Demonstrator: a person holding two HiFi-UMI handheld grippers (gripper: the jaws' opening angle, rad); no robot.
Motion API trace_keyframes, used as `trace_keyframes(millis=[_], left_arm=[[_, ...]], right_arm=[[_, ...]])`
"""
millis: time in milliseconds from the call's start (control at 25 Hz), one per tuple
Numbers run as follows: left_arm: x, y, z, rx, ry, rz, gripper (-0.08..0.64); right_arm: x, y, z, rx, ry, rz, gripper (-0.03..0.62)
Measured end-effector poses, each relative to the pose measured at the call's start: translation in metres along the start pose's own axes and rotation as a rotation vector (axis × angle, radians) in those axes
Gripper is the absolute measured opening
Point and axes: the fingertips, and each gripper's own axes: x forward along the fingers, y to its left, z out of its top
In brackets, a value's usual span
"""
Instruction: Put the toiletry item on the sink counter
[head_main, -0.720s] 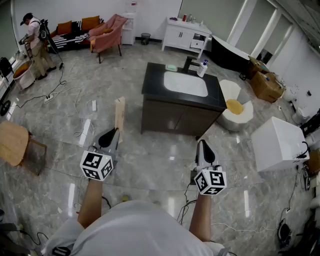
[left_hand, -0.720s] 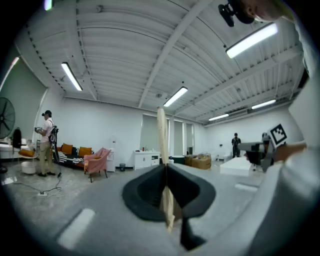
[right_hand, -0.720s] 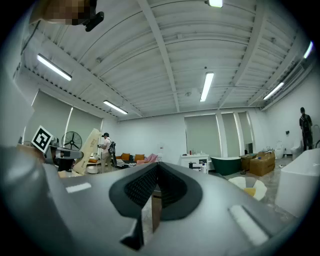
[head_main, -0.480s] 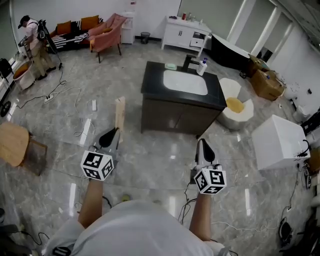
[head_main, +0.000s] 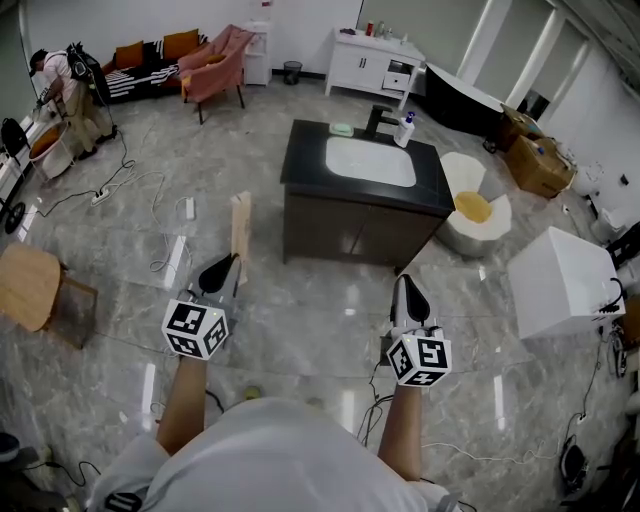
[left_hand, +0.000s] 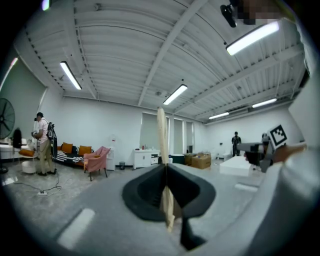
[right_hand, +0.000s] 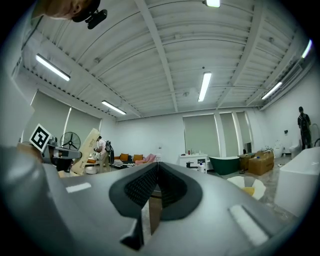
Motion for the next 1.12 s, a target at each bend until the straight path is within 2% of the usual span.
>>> trace_keyframes(millis=[720, 920, 1120], left_arm=[[0.070, -0.083, -0.012, 0.000, 0.027, 0.035, 0.006], [0.094, -0.080, -0.019, -0.011, 0.035, 0.044, 0.006], [0.120, -0.050, -0.016, -0.020, 0.022, 0.058, 0.007]], right_arm=[[-0.005, -0.107, -0.015, 0.048, 0.031, 0.055, 0.005], [0.018, -0.122, -0.025, 0.060, 0.039, 0.066, 0.005], [0.060, -0.118, -0.027, 0.050, 0.045, 0.090, 0.005]])
